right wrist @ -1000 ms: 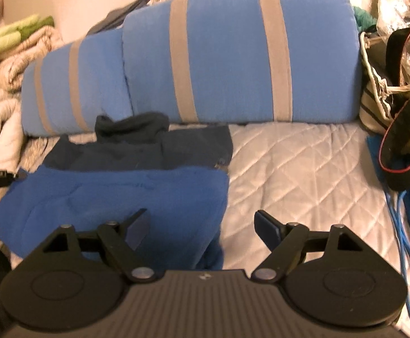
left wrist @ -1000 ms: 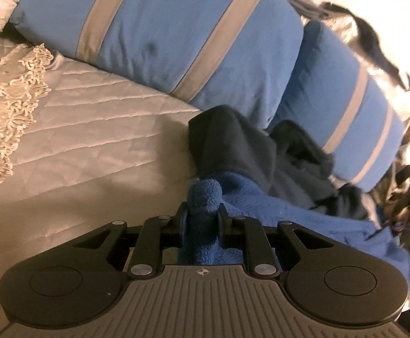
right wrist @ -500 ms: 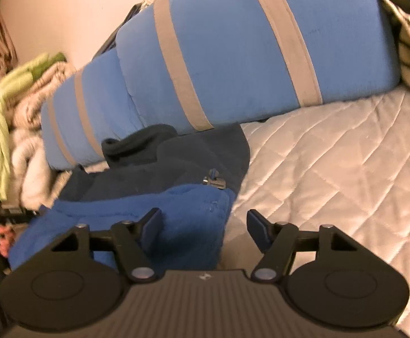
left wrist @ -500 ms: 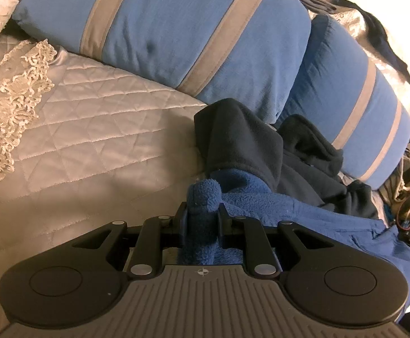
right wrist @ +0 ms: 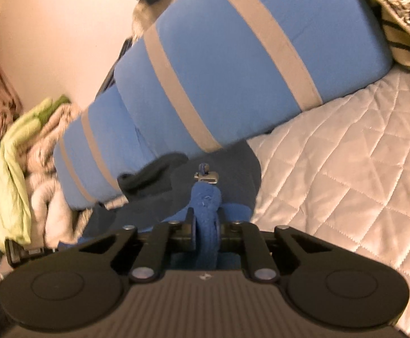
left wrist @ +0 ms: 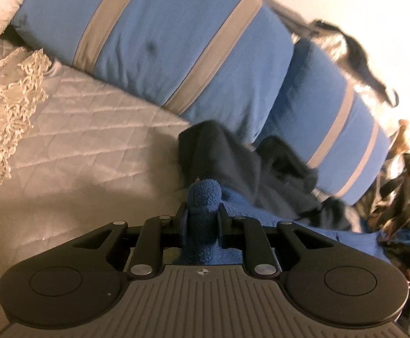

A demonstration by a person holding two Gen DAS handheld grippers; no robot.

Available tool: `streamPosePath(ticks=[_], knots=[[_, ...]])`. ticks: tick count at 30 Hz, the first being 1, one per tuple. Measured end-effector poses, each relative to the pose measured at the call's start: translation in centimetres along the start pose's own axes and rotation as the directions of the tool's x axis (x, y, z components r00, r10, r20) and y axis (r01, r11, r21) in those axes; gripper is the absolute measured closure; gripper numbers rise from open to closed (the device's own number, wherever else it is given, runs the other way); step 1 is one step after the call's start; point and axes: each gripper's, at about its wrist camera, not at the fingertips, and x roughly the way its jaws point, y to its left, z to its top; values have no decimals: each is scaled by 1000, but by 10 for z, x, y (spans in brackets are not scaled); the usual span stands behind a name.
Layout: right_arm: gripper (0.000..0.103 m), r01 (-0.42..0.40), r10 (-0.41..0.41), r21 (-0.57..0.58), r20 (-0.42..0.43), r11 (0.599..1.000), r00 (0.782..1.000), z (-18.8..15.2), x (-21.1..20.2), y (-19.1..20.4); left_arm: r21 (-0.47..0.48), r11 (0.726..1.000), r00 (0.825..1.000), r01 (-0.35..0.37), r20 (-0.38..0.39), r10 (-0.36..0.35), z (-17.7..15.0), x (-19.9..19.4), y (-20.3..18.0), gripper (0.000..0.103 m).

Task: Fold clothes

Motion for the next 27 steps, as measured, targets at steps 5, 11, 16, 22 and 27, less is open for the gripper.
streamPosePath(ticks=[5,11,16,22,27], knots=[[92,19,-21,50,25,999,999,8,-9,11,-112,990,996,86,40,-82,3,-11,10,85],[92,51,-54,46,48,998,997,12,-21,25,-75,991,992,112,71,-107,5,-31,-2,86],[92,19,-21,17,99,1000,995,14,-52,48,-25,986,977,164,142,-159,6,-70,-17,86],[93,-36,43,-45,179,998,983,7,-112,87,41,974,947,223,229,-226,-3,-128,-36,86],[93,-45,53,-36,251,998,966,-11,-161,109,84,961,916,265,289,-278,-21,-169,-55,86]])
